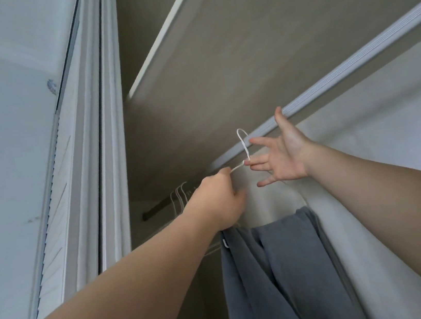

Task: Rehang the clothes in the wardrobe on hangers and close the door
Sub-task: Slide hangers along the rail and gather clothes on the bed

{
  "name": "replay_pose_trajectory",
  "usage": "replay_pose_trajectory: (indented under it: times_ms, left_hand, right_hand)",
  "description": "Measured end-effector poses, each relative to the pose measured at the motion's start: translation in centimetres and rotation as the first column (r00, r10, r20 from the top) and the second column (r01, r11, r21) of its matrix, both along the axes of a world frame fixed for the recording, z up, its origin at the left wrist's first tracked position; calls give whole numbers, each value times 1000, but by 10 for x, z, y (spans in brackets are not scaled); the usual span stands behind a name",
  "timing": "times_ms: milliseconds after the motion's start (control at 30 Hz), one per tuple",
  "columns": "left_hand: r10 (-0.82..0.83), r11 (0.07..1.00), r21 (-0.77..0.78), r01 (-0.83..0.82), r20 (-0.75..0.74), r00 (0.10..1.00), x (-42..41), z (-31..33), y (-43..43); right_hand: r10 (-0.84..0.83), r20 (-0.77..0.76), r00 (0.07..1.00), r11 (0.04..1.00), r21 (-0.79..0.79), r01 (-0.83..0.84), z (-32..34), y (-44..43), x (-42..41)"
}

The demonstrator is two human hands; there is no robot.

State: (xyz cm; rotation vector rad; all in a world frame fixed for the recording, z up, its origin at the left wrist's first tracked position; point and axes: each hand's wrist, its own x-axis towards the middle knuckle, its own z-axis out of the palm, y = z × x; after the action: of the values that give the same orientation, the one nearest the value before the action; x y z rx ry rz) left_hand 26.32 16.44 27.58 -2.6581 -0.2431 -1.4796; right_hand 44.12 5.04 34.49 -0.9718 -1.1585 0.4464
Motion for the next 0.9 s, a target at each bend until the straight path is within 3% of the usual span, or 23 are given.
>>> replay_pose_trajectory:
  times_ms: [200,267,300,333,367,400,433,467,500,600,900]
  left_hand:
    - [65,998,8,-65,-92,994,7,-13,9]
    - [97,995,38,-93,-105,990,6,-15,10]
    - [109,993,54,-103,-103,989,6,-14,10]
    - [119,992,65,-113,-104,987,5,-14,11]
    - [133,989,75,-125,-115,984,4,-14,11]
    - [151,986,89,-140,-136,979,4,-14,11]
    - [174,982,105,-159,-159,972,4,-15,12]
    - [195,977,120,-176,-175,965,4,-16,13]
    - [216,972,138,-192,-187,958,4,-17,14]
    - [287,950,193,-247,-218,933,4,-17,18]
    - [393,919,116,-378,-361,845,6,-18,36]
  right_hand:
    - [37,19,999,997,-67,-36,-27,19,15]
    - [-32,51,998,998,-53,35,-36,22,10]
    - [-147,119,982,988,-30,152,-41,24,7]
    - [-325,240,915,944,35,327,-46,26,5]
    - [-541,374,754,838,165,520,-51,30,4]
    - [-708,470,527,695,327,641,-55,34,5]
    - [-774,530,346,601,444,665,-58,38,7]
    - [-769,573,284,592,472,654,-58,42,8]
    - [-728,602,327,638,419,646,-57,46,10]
    - [-558,589,585,787,151,598,-53,66,17]
    - [-536,506,676,796,38,604,-54,121,11]
